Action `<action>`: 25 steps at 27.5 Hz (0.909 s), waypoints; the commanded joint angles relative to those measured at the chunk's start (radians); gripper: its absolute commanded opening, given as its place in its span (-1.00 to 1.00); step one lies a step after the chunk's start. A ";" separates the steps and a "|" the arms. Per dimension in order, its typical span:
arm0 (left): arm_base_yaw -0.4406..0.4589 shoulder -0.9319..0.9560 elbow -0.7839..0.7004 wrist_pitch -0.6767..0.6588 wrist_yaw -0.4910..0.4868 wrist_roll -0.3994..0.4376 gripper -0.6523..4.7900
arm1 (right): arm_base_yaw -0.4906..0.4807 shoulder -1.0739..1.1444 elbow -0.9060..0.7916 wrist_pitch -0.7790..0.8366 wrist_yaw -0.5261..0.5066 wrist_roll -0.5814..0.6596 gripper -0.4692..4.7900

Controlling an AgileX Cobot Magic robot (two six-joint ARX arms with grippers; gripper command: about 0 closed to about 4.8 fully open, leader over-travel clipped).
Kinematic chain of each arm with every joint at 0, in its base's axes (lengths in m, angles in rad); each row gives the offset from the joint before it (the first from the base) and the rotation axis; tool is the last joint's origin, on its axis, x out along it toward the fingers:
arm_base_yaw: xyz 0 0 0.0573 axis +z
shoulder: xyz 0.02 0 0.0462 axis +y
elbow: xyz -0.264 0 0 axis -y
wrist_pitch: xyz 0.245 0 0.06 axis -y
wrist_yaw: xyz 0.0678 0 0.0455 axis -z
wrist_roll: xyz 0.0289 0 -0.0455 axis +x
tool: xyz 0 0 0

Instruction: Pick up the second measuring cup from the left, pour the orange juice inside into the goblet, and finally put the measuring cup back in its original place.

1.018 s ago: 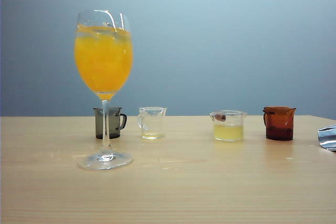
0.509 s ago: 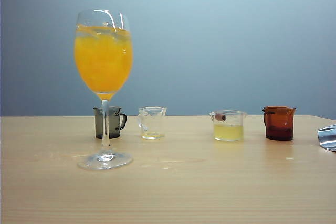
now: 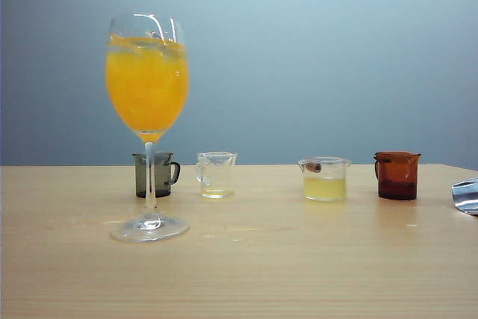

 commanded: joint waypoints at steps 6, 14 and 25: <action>0.001 0.000 0.003 0.012 0.000 0.002 -0.77 | 0.000 0.000 0.003 0.010 0.005 -0.002 -0.84; 0.001 0.000 0.003 0.012 0.000 0.002 -0.77 | -0.037 -0.048 -0.056 0.056 0.042 -0.003 -0.84; 0.001 0.000 0.003 0.012 0.000 0.002 -0.77 | -0.315 -0.412 -0.421 0.231 -0.219 -0.003 -0.84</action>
